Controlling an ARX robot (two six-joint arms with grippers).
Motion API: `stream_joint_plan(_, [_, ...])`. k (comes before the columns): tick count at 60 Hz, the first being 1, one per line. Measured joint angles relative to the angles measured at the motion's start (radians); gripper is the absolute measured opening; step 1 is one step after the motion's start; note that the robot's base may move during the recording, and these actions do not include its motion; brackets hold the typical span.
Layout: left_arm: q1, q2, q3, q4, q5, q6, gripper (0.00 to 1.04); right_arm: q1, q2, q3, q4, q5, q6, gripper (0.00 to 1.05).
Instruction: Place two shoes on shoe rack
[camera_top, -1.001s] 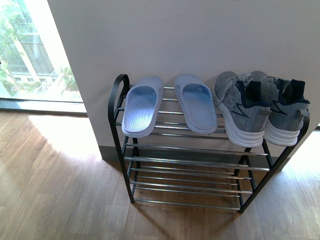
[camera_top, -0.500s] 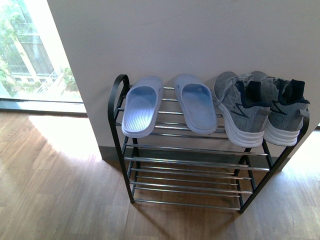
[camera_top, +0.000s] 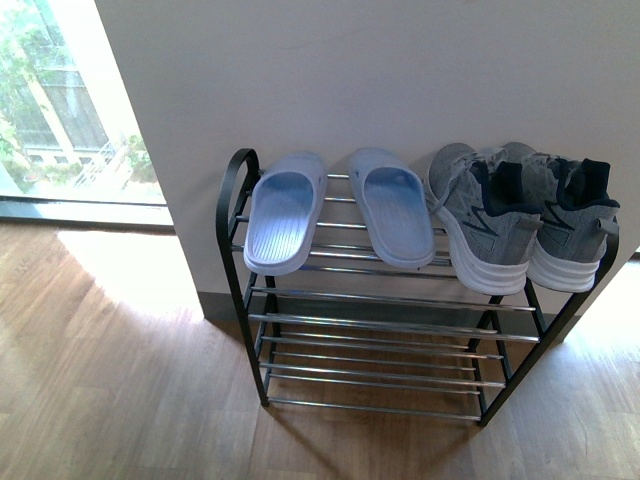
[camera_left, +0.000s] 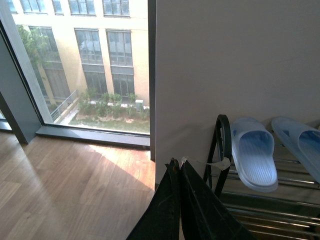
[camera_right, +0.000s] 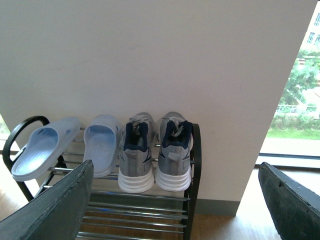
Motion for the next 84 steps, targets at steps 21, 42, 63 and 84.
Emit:
stream_joint_plan(21, [0.000,-0.222,-0.005,-0.202,0.000,0.000,0.01,0.000,0.000,0.000,0.000,0.000,0.000,0.96])
stream_joint_plan(42, [0.000,-0.412,-0.005,-0.383,0.000,0.000,0.01,0.000,0.000,0.000,0.000,0.000,0.000,0.96])
stream_joint_plan(63, [0.000,-0.549,-0.005,-0.521,0.000,0.000,0.01,0.000,0.000,0.000,0.000,0.000,0.000,0.96])
stream_joint_plan(84, [0.000,-0.718,-0.005,-0.707,0.000,0.001,0.01,0.000,0.000,0.000,0.000,0.000,0.000,0.96])
